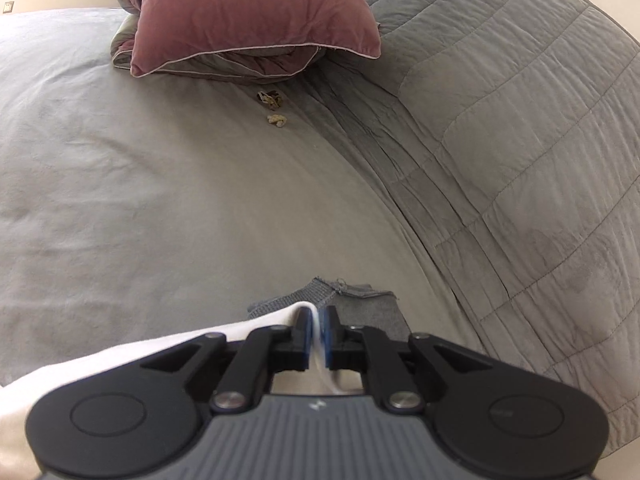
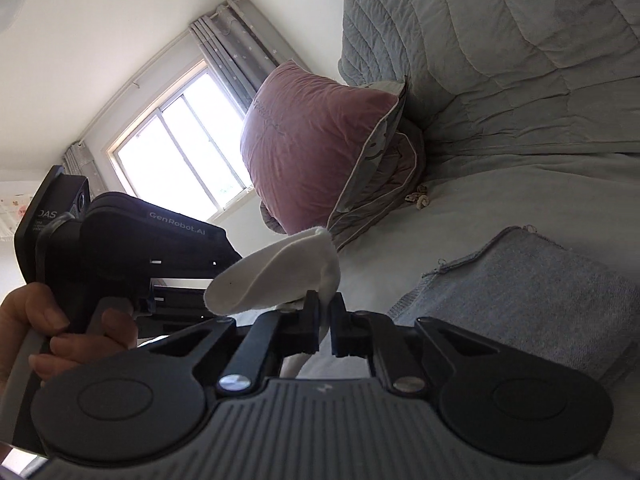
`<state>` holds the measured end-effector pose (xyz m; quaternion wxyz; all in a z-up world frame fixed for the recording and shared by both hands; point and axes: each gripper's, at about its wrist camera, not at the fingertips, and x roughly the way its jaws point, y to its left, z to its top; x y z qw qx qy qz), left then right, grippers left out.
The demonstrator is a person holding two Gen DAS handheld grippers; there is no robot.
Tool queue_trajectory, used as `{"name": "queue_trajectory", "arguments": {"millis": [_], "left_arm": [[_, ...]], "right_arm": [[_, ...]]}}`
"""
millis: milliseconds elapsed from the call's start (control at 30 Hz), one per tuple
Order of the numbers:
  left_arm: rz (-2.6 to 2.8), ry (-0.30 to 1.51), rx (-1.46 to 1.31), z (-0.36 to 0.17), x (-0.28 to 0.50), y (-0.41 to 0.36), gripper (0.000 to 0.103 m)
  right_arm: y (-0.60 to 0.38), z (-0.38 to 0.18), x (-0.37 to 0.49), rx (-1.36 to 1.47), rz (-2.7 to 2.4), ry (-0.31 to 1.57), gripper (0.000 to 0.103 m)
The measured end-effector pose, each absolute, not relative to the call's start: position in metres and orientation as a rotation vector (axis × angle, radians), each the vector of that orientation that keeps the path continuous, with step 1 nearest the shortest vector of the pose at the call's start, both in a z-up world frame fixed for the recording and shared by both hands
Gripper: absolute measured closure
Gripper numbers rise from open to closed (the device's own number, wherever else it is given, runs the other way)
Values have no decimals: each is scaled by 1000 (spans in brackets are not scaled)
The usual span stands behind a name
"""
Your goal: Fold clothes
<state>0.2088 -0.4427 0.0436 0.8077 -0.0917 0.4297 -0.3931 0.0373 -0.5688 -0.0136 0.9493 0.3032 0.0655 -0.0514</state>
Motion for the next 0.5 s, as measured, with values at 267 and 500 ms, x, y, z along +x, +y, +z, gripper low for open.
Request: {"name": "queue_trajectory", "arguments": {"millis": [267,500], "left_arm": [[-845,874,-207,34,201,-400,93],[-706,819,-109,10,190,-320,90]], "right_arm": [[-568,-29,43,568,-284,297,96],[-568,-29,36,546,-349,333,96]]}}
